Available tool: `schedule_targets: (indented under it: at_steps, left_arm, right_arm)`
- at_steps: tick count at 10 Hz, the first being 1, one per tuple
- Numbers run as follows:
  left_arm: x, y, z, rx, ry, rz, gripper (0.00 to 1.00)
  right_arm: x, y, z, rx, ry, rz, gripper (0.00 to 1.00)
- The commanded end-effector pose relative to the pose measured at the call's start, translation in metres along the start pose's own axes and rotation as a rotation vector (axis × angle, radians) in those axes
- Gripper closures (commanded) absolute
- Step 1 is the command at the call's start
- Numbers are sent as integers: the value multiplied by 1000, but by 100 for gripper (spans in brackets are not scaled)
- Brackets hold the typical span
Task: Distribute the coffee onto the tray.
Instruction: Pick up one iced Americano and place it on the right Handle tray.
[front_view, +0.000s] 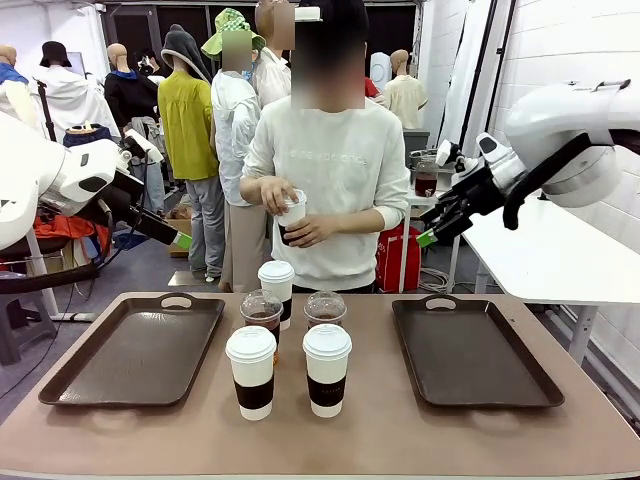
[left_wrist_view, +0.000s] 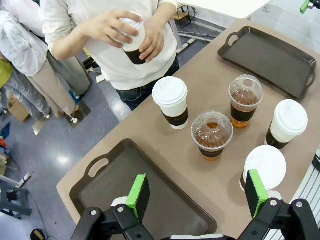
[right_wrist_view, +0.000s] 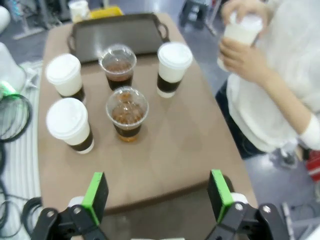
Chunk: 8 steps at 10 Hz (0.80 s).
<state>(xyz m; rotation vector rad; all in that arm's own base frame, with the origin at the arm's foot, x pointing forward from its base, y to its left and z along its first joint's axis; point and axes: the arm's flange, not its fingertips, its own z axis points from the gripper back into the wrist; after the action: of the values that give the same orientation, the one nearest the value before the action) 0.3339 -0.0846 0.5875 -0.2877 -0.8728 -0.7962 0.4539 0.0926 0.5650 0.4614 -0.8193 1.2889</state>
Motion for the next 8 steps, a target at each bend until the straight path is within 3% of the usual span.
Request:
schedule_targets:
  at_steps: [1,6,8]
  left_arm:
    - [0,1,1,-4,-3,2,0]
    - [0,1,1,-4,-3,2,0]
    - [0,1,1,-4,-3,2,0]
  right_arm:
    - [-23,-17,-21,74,-90,9,0]
    - [-70,-15,-55,109,-194,-16,0]
    - [-69,-9,-50,77,-146,-106,0]
